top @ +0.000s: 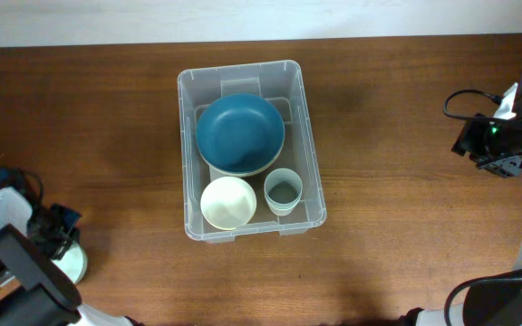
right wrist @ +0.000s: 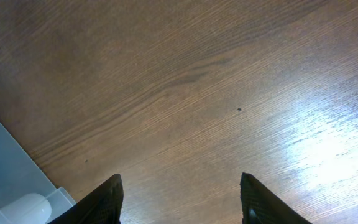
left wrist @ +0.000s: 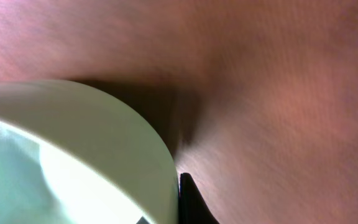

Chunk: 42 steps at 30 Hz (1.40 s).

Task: Pack container
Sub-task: 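Grasp the mint-green bowl with the left gripper, then lower the mint-green bowl onto the cream bowl and release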

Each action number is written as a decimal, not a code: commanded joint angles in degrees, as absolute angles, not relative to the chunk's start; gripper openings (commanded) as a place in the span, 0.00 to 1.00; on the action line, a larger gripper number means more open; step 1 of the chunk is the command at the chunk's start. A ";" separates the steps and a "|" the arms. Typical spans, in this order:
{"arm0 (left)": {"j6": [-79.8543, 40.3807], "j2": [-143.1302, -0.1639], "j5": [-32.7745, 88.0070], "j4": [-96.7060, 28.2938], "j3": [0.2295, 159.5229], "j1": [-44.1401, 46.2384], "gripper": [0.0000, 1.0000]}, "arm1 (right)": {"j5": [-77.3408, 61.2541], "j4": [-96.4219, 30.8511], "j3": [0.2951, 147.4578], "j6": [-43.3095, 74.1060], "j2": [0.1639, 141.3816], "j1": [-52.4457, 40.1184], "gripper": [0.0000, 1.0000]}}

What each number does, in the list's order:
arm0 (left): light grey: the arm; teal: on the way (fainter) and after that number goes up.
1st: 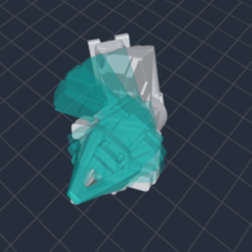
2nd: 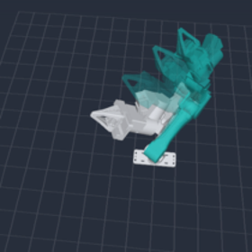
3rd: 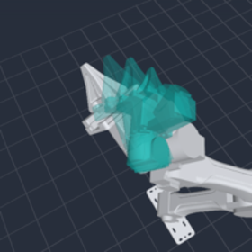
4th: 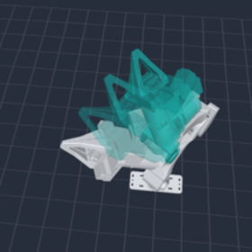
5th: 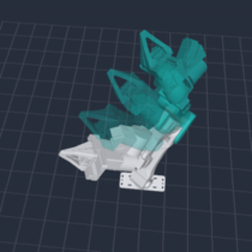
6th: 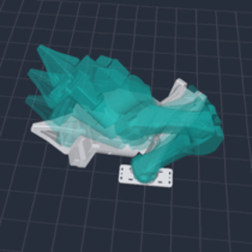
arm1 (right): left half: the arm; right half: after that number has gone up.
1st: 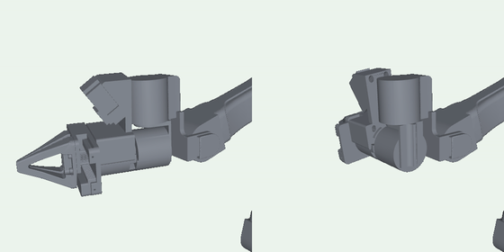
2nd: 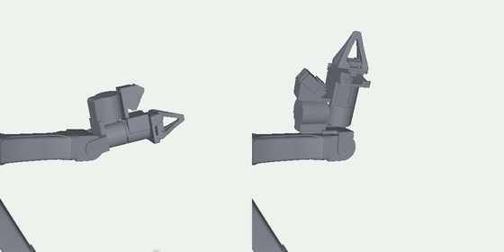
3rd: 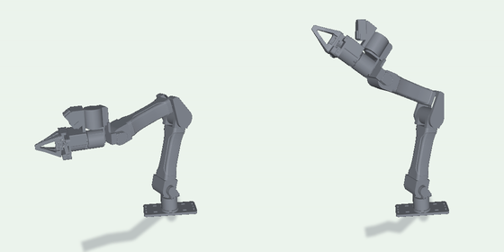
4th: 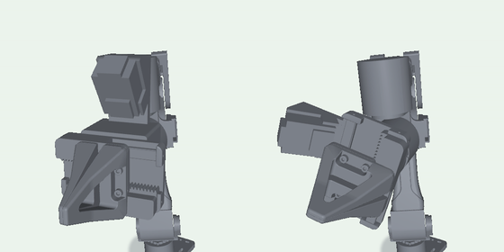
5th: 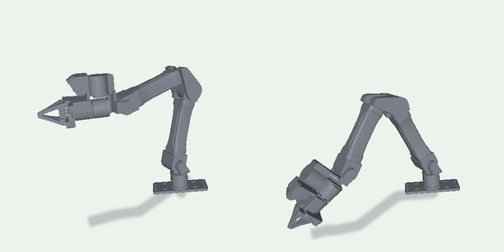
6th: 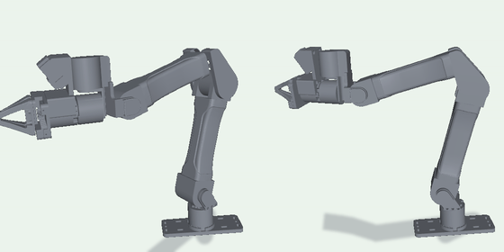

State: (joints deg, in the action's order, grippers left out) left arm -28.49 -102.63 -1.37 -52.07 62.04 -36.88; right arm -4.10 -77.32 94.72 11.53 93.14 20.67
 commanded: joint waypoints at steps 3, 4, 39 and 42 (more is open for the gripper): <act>-27.07 -89.49 4.93 -55.79 68.53 -25.69 0.01 | -4.01 -77.17 95.70 11.18 92.23 20.27 0.56; -27.09 -87.50 5.56 -56.42 69.56 -23.59 0.01 | -4.01 -77.17 95.70 11.18 92.23 20.27 0.56; -17.52 -84.68 -7.57 -57.41 81.87 18.04 0.55 | -0.60 -71.18 95.70 8.14 92.20 9.87 0.56; -14.20 -83.94 -7.29 -51.83 81.80 9.13 0.69 | 3.55 -65.54 95.68 7.75 92.38 3.57 0.61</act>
State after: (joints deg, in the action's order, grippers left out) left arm -20.56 -85.32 -5.04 -55.46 80.60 16.82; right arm -1.50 -68.84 94.72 8.73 93.14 9.39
